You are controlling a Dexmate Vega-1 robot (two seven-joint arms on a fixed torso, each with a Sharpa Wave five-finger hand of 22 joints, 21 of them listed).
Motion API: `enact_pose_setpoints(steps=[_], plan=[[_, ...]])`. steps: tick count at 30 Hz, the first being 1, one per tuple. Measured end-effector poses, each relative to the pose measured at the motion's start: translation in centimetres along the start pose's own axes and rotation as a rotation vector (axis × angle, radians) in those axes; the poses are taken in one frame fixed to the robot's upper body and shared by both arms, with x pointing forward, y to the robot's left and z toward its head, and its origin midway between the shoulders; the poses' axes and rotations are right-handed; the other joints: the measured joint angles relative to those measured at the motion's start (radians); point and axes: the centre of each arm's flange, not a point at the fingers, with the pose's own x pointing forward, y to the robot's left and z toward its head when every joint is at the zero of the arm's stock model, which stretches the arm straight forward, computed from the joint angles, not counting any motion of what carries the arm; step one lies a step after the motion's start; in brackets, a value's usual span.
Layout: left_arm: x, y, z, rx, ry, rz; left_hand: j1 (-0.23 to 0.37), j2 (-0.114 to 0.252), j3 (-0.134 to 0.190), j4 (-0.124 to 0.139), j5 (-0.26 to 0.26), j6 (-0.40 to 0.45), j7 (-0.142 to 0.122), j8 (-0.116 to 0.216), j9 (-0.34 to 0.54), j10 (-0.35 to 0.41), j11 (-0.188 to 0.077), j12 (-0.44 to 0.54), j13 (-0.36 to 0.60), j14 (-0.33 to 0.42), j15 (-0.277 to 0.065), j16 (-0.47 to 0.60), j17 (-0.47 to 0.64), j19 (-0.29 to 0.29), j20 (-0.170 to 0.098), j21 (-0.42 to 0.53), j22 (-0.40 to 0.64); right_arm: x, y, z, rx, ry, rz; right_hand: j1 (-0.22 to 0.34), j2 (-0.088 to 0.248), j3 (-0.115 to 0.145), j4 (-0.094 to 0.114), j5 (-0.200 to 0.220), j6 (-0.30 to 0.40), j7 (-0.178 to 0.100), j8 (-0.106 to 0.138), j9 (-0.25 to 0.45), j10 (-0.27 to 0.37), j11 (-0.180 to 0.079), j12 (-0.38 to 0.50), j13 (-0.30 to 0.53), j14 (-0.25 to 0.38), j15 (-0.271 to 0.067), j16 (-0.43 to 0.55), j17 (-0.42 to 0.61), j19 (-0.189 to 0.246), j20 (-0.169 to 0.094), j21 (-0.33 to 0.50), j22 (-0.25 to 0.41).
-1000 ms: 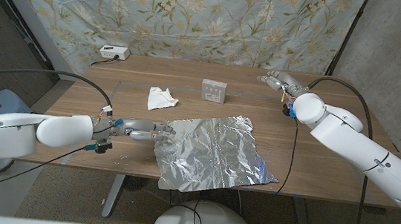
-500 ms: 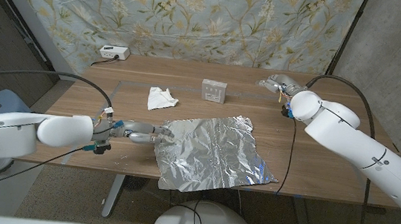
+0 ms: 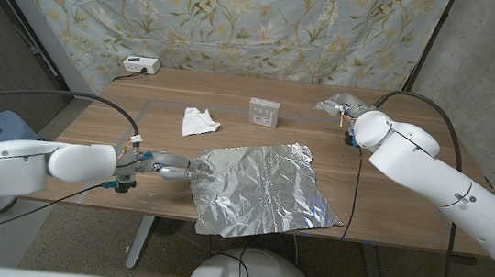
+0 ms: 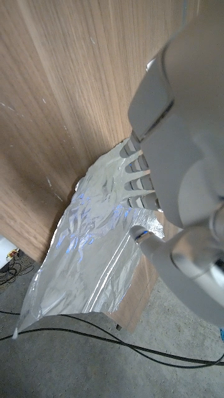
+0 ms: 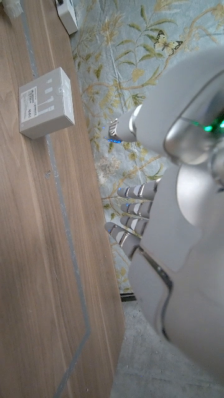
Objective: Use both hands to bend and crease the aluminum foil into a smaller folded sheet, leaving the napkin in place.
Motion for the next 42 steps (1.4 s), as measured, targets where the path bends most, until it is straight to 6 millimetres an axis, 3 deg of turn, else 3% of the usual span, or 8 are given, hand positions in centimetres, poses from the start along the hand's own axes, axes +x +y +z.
enact_pose_setpoints(steps=[13,30,42], plan=[[0.4,-0.3,-0.3,-0.004,0.021,-0.021,-0.04,-0.002,0.01,0.011,-0.011,0.006,0.006,-0.004,0.0,-0.011,0.003,-0.004,0.0,-0.045,0.017,-0.004,0.004,-0.061,-0.003,-0.019,0.005,-0.4,0.3,0.4,0.008,-0.02,0.01,0.021,-0.005,0.003,0.003,0.0,-0.005,0.005,0.0,0.0,0.0,0.0,0.0,0.0,0.0,0.0,0.0,0.0,0.0,0.0,0.0,0.0],[0.6,-0.5,-0.4,0.0,0.043,-0.031,-0.102,-0.003,0.019,0.019,-0.034,0.083,0.004,0.012,0.005,0.043,-0.012,0.008,0.0,-0.066,0.023,0.0,0.005,-0.062,-0.005,-0.019,0.005,-0.5,0.6,0.4,0.022,-0.027,0.01,0.027,-0.007,-0.003,0.014,0.0,-0.005,0.005,0.0,0.0,0.0,0.0,0.0,0.0,-0.006,0.005,0.0,0.0,-0.006,-0.005,0.0,0.0],[0.6,-0.6,-0.6,-0.003,0.058,-0.039,-0.119,-0.002,0.019,0.019,-0.041,0.098,0.009,0.012,0.005,0.051,-0.015,0.012,0.0,-0.066,0.023,0.0,0.004,-0.062,-0.005,-0.019,0.005,-0.5,1.1,0.5,0.009,0.014,0.006,0.074,-0.005,-0.003,0.014,0.0,0.068,0.031,0.019,0.002,0.047,0.023,0.02,0.0,0.024,0.034,0.004,0.0,-0.017,0.039,0.0,0.0]])
